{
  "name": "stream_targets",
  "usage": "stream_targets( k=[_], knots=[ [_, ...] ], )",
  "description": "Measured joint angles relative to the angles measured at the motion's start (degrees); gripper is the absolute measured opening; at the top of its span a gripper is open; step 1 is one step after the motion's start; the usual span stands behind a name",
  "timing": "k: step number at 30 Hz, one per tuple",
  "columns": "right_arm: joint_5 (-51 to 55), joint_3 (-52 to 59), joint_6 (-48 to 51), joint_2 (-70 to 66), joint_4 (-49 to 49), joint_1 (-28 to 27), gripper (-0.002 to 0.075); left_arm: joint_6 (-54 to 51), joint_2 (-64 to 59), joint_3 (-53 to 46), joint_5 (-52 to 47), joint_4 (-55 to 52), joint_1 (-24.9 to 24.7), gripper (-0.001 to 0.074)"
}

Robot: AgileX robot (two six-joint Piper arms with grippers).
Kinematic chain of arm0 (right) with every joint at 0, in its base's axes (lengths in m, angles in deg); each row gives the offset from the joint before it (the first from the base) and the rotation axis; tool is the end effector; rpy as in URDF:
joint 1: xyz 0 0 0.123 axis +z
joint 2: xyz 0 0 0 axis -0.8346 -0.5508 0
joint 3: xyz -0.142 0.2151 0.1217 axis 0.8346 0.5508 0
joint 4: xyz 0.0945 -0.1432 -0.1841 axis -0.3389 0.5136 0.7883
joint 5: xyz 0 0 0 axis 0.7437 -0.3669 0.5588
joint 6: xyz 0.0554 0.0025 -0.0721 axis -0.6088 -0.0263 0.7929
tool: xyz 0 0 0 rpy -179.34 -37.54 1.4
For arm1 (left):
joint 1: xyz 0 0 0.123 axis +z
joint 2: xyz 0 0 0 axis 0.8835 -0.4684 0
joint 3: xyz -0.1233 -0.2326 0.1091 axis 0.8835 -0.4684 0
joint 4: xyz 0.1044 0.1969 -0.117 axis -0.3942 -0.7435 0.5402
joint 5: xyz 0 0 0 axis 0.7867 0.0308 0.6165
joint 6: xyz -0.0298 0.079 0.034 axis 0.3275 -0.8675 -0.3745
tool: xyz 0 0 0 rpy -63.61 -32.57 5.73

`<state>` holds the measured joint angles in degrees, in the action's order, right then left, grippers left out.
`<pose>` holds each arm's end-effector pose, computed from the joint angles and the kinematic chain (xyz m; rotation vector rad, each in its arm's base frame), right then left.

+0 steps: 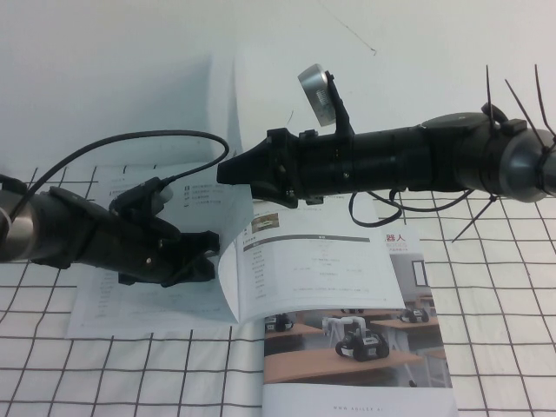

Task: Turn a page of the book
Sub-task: Open the closed book

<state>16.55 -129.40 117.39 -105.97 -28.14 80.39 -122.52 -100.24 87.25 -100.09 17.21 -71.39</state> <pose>0.4012 0.2550 0.2134 -0.2518 2.2077 1.6209 0.3760 -0.1013 0.1281 -0.1415 2.6376 -0.7723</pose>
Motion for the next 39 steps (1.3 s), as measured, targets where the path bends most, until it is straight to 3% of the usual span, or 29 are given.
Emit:
stream_targets(
  k=[15, 22, 30, 34, 39],
  knots=[
    [0.0, 0.0, 0.0, 0.0, 0.0, 0.1, 0.0304, -1.9, 12.0, -0.2, 1.6, 0.2, 1.0, -0.0003],
    [0.0, 0.0, 1.5, 0.0, -2.2, 0.1, 0.0304, 5.3, 19.2, -0.3, -3.6, -6.8, 1.0, -0.0003],
    [-0.1, 0.0, 2.7, 0.0, -2.8, 0.1, 0.0304, 8.2, 31.8, -8.5, -6.0, -10.1, 1.0, -0.0003],
    [-0.5, 0.0, 3.0, 0.0, -2.9, 0.1, 0.0304, 6.6, 39.0, -15.1, -6.5, -6.4, 1.0, -0.0003],
    [-0.9, 0.0, 3.0, 0.0, -3.0, 0.2, 0.0304, -5.2, 44.4, -22.6, -6.5, 9.3, 1.0, -0.0003]
  ],
)
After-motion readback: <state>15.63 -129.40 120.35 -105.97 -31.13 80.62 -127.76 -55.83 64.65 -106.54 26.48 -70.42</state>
